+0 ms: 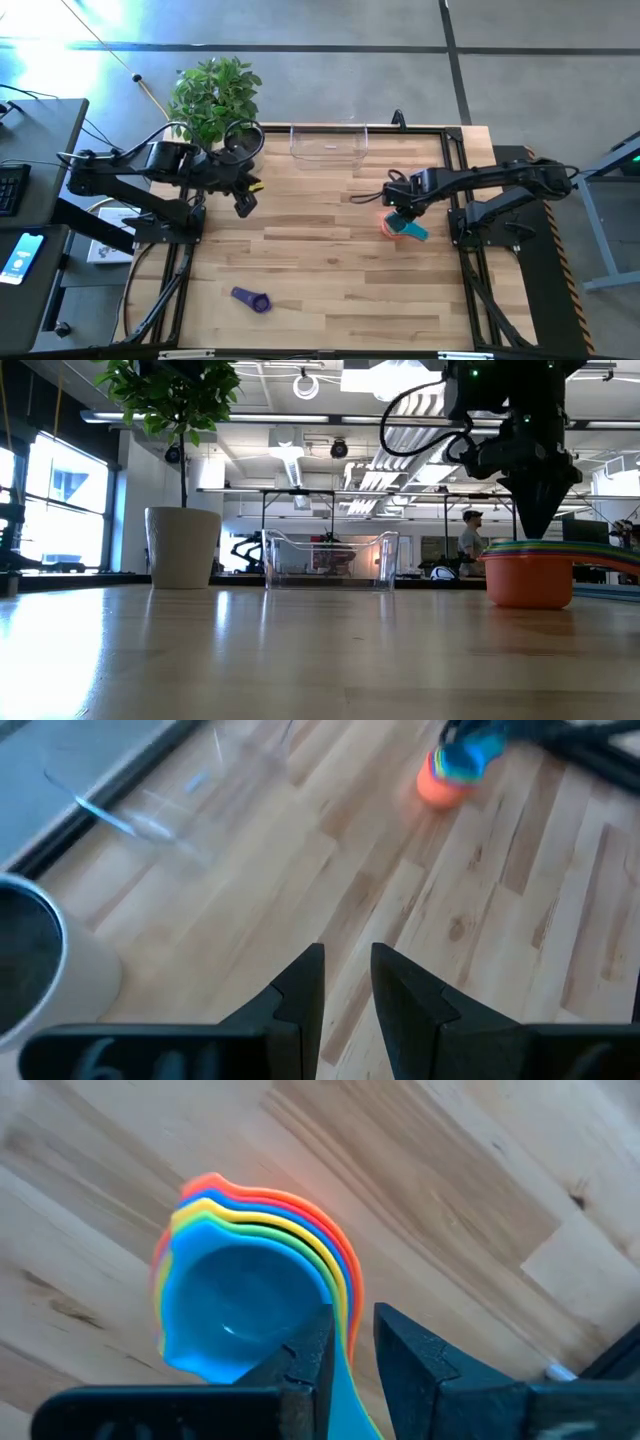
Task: Nest measuring cups in basket
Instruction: Stack the violet measuring cup on top of the light blue measuring cup
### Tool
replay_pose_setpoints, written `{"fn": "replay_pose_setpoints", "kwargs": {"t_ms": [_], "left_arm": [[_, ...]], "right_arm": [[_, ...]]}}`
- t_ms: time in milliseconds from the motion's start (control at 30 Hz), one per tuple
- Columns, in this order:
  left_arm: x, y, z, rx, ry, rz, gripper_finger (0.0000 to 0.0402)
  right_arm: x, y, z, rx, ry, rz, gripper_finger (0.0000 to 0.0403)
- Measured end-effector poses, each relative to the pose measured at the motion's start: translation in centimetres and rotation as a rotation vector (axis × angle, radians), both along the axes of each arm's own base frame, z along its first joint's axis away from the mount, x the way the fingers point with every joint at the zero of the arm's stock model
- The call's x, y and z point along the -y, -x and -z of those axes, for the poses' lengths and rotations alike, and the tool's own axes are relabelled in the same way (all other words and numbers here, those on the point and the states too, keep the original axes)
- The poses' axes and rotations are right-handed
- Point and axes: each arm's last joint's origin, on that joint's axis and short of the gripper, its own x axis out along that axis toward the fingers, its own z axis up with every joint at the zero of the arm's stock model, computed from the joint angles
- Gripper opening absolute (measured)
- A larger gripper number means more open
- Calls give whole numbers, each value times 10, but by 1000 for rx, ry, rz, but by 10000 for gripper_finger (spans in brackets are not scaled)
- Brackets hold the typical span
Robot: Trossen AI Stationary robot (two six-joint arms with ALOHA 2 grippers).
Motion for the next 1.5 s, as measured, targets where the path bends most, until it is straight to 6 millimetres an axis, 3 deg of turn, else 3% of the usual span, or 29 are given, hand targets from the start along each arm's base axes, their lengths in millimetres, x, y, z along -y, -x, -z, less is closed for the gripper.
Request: {"fn": "replay_pose_setpoints", "kwargs": {"t_ms": [400, 667, 967, 1300, 1500], "left_arm": [[8, 0, 44, -172, 299, 13, 76], [17, 3, 65, -252, 362, -20, 93], [35, 1, 89, -282, 411, 15, 134], [61, -11, 114, -221, 447, 86, 129], [76, -13, 124, -273, 417, 143, 129]], "right_arm": [[5, -19, -45, 137, 148, -49, 67], [7, -26, -68, 200, 236, -93, 67], [7, -28, -72, 213, 238, -112, 67], [7, -28, -72, 234, 224, -55, 66], [7, -29, -72, 258, 207, 33, 66]]}}
